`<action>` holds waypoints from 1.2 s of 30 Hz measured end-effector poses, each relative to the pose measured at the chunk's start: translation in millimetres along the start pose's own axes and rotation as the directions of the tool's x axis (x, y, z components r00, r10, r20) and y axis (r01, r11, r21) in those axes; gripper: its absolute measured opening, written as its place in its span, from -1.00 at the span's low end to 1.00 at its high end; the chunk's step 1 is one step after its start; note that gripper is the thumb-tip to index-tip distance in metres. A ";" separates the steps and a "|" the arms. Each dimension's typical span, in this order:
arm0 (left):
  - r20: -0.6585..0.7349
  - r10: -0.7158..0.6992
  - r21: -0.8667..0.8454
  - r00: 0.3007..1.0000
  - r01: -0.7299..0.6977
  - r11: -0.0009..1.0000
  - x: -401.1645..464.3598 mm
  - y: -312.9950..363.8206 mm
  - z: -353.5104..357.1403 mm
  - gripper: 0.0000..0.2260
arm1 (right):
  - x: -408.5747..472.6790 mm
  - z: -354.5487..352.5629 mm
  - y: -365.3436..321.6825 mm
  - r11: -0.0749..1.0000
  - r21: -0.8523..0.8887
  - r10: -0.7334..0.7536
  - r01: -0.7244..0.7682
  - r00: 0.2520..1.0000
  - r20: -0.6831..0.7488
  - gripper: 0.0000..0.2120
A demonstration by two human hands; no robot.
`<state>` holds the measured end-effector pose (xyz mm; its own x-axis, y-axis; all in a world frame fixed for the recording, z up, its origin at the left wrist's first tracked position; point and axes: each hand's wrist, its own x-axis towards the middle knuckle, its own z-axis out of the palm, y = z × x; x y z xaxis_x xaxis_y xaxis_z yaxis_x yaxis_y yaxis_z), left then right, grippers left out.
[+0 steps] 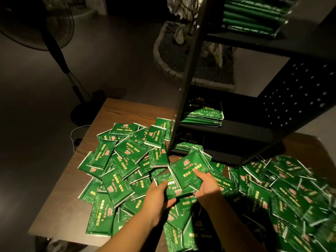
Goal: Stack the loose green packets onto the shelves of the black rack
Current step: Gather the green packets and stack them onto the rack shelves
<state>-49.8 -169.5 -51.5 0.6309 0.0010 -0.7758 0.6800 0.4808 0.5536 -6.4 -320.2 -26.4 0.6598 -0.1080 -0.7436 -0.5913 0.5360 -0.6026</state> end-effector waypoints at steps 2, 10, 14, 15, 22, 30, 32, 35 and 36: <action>-0.014 -0.006 -0.131 1.000 0.004 0.991 -4.5 1.1 9.4 -0.57 | -1.0 3.3 1.3 0.999 0.030 -0.013 0.013 1.000 -0.003 -0.59; -0.046 0.001 -0.311 0.999 -0.015 0.950 -12.0 -2.4 20.7 -0.42 | -4.3 5.4 2.8 0.994 0.036 -0.101 0.103 0.993 -0.063 -0.50; -0.212 0.057 -0.074 0.976 -0.074 0.995 -4.5 -2.3 7.0 -0.43 | -4.8 -3.2 -2.3 0.992 0.063 -0.103 0.110 0.989 -0.104 -0.55; -0.234 0.071 -0.040 0.970 -0.083 0.996 0.4 -3.3 3.6 -0.47 | -6.4 -3.6 -2.2 0.991 0.053 -0.120 0.126 0.987 -0.104 -0.55; -0.091 0.101 -0.088 0.991 -0.109 0.990 -8.5 0.9 19.0 -0.72 | -7.7 7.7 17.7 0.997 -0.073 -0.007 0.004 0.999 -0.047 -0.72; 0.197 0.105 -0.053 0.975 -0.096 0.994 -19.6 26.0 14.6 -0.57 | -23.6 10.5 6.9 0.888 -0.408 -0.192 0.214 0.977 0.096 -0.39; 0.238 0.134 0.085 0.962 -0.158 0.984 -18.6 36.0 11.3 -0.56 | -26.2 10.1 2.2 0.838 -0.470 -0.226 0.277 0.960 0.164 -0.34; 0.296 0.155 0.315 0.943 -0.249 0.916 -20.1 51.2 16.9 -0.71 | -32.2 13.6 -2.3 0.794 -0.516 -0.228 0.321 0.945 0.236 -0.37; 0.302 0.176 0.371 0.937 -0.286 0.884 -22.5 54.7 21.0 -0.79 | -34.4 16.3 -3.0 0.787 -0.521 -0.223 0.330 0.940 0.259 -0.39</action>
<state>-19.0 -161.6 2.6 0.8236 -0.1797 -0.5380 0.5592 0.0989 0.8231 -19.8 -304.4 5.7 0.8720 -0.0048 -0.4894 -0.4890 -0.0505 -0.8708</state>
